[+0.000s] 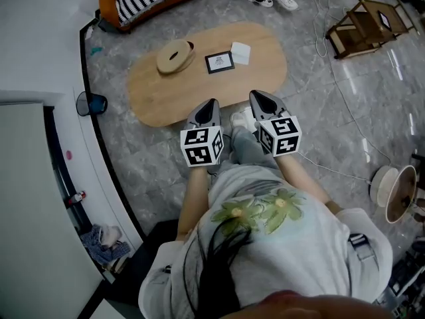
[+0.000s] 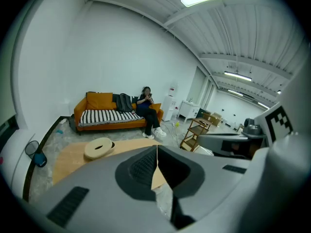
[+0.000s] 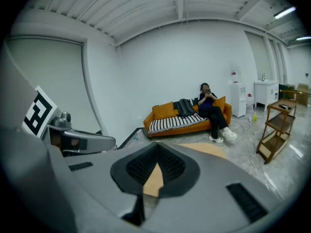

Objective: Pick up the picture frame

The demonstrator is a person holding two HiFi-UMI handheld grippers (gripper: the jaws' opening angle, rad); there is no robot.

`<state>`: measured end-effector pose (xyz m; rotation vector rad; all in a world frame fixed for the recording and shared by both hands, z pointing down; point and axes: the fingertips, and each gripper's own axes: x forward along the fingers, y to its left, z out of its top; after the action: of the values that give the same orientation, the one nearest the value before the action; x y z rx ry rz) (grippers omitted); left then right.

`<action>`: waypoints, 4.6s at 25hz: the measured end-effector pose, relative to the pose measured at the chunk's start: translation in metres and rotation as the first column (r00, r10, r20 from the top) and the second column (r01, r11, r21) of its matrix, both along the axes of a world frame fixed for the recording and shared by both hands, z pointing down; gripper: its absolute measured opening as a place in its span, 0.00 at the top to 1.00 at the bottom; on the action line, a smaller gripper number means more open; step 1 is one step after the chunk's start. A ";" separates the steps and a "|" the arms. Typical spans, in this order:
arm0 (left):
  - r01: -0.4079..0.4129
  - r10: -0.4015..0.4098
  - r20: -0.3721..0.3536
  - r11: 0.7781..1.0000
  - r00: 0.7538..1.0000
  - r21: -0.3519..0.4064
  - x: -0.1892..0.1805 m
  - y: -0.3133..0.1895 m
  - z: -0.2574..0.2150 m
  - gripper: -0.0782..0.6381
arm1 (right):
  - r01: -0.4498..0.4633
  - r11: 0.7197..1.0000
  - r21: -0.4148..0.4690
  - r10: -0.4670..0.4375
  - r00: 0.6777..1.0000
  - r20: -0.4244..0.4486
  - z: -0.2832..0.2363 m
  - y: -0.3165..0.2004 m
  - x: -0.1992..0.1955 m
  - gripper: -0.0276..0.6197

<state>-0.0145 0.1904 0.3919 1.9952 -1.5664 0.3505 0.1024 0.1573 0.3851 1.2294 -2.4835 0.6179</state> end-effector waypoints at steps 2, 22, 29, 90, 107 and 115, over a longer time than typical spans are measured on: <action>-0.020 0.020 0.011 1.000 1.000 -0.004 -0.001 -0.015 0.003 0.87 | -0.001 1.000 -0.012 0.001 1.000 -0.003 0.005 -0.017 -0.003 0.95; 0.056 -0.052 0.048 0.995 0.997 -0.077 -0.039 -0.125 0.040 0.76 | 0.112 0.989 -0.093 -0.118 0.991 -0.062 0.048 -0.135 -0.029 0.92; 0.065 -0.060 0.049 0.991 0.997 -0.116 -0.044 -0.134 0.057 0.70 | 0.133 0.980 -0.148 -0.144 0.987 -0.067 0.065 -0.146 -0.034 0.83; 0.049 -0.036 0.047 0.953 0.998 -0.300 -0.079 -0.220 0.294 0.68 | 0.054 0.940 -0.337 -0.111 0.982 -0.154 0.303 -0.235 -0.061 0.79; 0.064 -0.044 0.067 0.941 0.997 -0.332 -0.080 -0.225 0.382 0.68 | 0.061 0.925 -0.376 -0.133 0.977 -0.168 0.387 -0.233 -0.059 0.79; 0.063 -0.039 0.071 0.931 0.997 -0.359 -0.079 -0.229 0.415 0.68 | 0.055 0.910 -0.411 -0.141 0.973 -0.182 0.422 -0.236 -0.061 0.79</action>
<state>-0.0936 -0.0383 0.8073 1.6701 -1.4647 0.6377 0.0410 -0.0782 0.8073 0.9487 -2.0914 0.8742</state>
